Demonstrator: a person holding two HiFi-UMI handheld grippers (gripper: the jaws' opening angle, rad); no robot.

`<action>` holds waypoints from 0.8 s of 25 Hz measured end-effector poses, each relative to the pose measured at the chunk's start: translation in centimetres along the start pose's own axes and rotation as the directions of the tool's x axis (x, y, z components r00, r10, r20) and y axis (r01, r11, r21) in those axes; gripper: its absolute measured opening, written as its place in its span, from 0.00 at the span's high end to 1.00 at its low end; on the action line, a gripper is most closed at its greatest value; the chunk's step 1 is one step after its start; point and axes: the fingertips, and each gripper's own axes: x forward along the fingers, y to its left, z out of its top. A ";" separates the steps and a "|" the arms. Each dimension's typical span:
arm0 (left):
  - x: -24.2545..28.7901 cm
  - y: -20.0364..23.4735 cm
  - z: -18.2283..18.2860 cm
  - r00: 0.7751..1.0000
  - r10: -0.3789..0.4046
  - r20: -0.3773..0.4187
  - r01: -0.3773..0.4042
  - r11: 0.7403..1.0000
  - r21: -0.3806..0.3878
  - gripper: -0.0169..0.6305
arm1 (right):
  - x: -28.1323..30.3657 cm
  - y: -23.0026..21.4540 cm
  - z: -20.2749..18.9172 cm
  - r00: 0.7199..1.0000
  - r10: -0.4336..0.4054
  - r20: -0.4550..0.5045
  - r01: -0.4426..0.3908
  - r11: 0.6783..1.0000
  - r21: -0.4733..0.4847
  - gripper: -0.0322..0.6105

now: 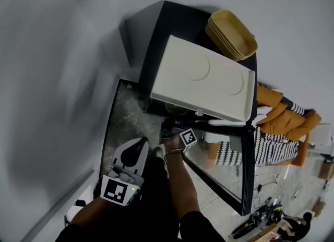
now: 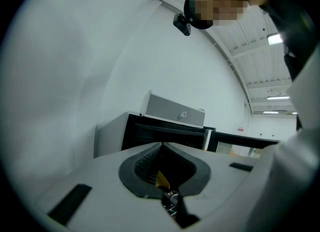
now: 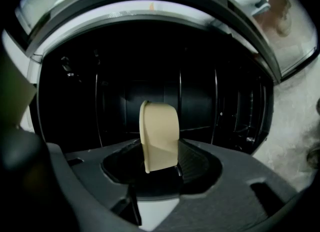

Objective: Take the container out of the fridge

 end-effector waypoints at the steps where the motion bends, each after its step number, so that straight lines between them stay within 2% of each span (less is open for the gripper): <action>1: -0.1 0.0 0.2 1.000 -0.001 -0.005 0.001 1.000 -0.003 0.97 | -0.3 0.0 0.0 1.000 -0.005 0.001 0.005 1.000 0.000 0.64; 13: -2.1 -0.2 1.7 0.998 -0.051 -0.027 0.051 0.998 -0.023 0.97 | -5.6 0.9 -1.8 0.999 -0.041 0.013 0.041 0.999 0.010 0.65; 20: -3.3 -0.2 3.0 0.996 -0.087 -0.015 0.086 0.996 -0.023 0.97 | -9.5 2.2 -3.2 0.998 -0.058 0.028 0.057 0.998 0.030 0.65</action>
